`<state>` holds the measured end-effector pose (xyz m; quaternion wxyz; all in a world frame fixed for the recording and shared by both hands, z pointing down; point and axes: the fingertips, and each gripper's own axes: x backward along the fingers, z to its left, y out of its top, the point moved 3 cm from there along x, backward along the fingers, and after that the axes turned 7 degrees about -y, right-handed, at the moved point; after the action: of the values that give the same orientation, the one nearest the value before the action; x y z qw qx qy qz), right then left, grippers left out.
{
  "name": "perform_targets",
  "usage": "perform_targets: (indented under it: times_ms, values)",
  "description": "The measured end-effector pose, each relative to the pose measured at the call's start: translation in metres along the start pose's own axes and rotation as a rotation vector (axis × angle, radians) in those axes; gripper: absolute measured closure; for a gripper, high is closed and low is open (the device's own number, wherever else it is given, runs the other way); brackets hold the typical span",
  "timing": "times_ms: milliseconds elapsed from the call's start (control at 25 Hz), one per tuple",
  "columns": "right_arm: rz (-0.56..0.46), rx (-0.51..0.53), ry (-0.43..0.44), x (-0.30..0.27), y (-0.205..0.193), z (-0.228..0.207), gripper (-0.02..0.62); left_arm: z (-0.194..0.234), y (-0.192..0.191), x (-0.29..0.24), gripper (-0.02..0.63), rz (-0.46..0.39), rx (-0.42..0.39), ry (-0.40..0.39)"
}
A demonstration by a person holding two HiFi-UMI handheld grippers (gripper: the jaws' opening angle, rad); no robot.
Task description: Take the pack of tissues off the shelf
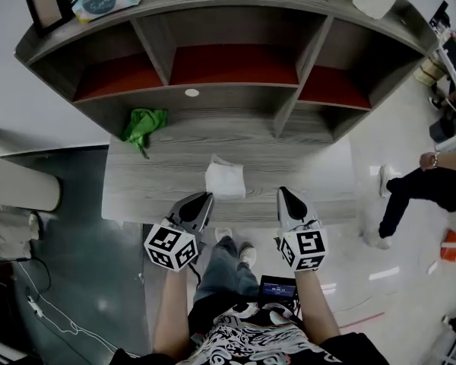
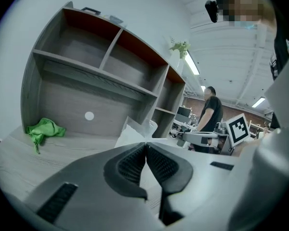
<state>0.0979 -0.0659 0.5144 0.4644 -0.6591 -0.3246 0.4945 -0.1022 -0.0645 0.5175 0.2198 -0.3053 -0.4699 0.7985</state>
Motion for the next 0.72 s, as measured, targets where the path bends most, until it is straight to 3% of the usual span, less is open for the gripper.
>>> perform_targets:
  times_ms: [720]
  values:
    - [0.158,-0.005,-0.009,-0.028,-0.07,-0.014,0.591,0.036,-0.059,-0.038,0.594,0.08,0.07,-0.008]
